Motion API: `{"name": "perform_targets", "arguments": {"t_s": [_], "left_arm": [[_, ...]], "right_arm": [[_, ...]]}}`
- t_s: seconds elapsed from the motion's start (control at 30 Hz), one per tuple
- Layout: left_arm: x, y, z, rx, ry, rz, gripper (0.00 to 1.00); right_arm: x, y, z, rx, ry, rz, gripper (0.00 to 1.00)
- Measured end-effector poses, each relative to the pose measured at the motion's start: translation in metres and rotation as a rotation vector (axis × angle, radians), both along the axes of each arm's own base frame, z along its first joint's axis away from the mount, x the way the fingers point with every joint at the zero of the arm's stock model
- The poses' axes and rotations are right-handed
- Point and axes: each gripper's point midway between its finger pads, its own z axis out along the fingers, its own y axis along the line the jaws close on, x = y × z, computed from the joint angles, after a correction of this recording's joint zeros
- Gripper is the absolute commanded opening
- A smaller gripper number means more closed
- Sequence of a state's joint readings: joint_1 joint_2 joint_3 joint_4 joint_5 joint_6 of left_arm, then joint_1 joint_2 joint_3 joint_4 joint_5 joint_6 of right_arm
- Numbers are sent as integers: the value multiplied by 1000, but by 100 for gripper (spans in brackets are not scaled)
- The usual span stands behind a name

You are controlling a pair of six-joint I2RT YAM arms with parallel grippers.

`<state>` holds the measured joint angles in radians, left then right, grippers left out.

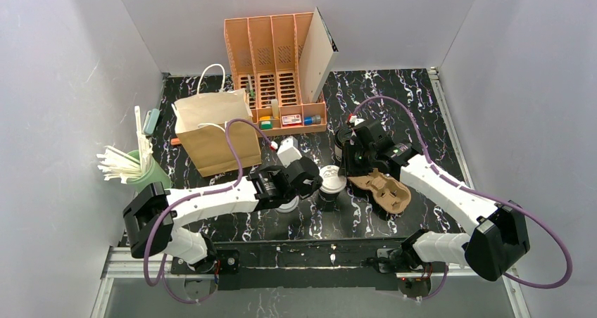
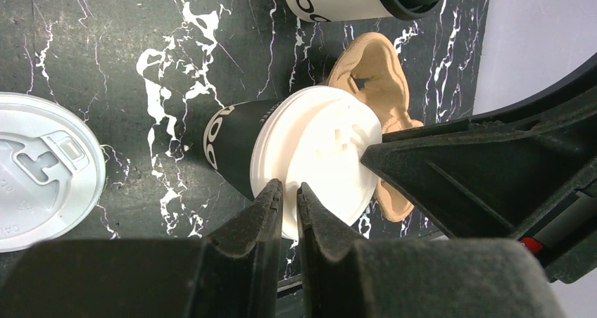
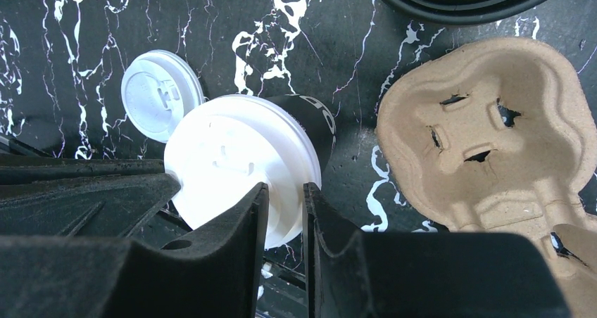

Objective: Pack the takeout coffee
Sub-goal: Pick up the coffee cup from the center of the board.

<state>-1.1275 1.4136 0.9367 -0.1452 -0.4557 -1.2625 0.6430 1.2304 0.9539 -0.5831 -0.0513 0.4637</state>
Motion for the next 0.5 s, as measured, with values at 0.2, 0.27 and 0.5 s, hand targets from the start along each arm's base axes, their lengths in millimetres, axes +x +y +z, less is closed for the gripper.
{"name": "perform_targets", "arguments": {"t_s": [0.2, 0.27, 0.5], "left_arm": [[0, 1, -1, -29, -2, 12, 12], [0, 1, -2, -35, -2, 14, 12], [-1, 1, -5, -62, -3, 23, 12]], "right_arm": [[0, 0, 0, 0, 1, 0, 32], [0, 0, 0, 0, 1, 0, 32], [1, 1, 0, 0, 4, 1, 32]]}}
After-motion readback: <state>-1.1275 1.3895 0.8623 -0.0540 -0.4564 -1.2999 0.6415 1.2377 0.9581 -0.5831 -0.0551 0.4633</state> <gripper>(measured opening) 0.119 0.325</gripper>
